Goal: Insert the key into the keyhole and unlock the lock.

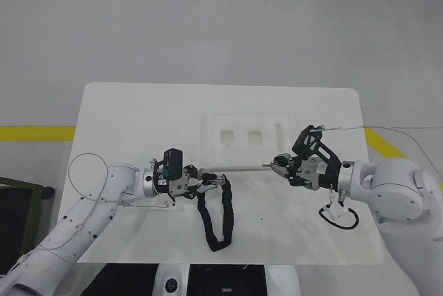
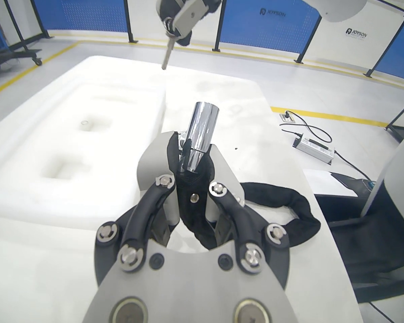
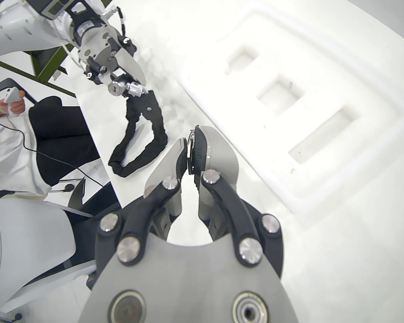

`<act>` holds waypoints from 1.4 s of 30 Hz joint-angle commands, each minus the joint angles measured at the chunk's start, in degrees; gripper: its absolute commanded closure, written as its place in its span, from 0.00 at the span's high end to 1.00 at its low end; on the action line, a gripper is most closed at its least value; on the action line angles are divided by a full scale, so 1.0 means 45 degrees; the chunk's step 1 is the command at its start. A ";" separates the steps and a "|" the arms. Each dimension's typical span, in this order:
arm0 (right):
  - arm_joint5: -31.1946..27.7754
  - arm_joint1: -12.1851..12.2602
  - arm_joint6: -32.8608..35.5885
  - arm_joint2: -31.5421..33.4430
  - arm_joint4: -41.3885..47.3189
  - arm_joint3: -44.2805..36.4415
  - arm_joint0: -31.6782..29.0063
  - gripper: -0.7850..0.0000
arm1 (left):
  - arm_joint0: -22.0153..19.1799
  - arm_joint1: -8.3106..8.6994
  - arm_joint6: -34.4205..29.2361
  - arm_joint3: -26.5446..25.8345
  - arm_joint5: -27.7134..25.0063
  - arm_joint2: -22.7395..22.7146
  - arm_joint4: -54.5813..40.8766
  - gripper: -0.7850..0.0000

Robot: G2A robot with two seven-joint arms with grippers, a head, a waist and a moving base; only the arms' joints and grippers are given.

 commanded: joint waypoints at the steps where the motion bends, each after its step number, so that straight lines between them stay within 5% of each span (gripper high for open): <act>1: -0.0143 0.0008 0.0068 -0.0131 0.0166 -0.0180 0.0041 0.00 | 0.0068 -0.0009 0.1524 0.0306 0.0156 -0.0014 0.0704 0.00; 8: -0.0585 -0.0024 0.0085 -0.0916 0.0786 -0.0346 0.0445 0.00 | -0.0078 -0.0188 0.4183 0.1094 0.0633 0.0444 0.1890 0.00; 28: -0.0060 -0.0318 -0.1007 -0.3058 0.1133 -0.0565 0.1665 0.00 | -0.1098 -0.0675 0.5321 0.2404 0.1771 0.1720 0.1502 0.00; 42: 0.0320 -0.0449 -0.1527 -0.3422 0.1031 0.0332 0.2466 0.00 | -0.1486 -0.0645 0.6073 0.2623 0.2521 0.2486 0.1953 0.00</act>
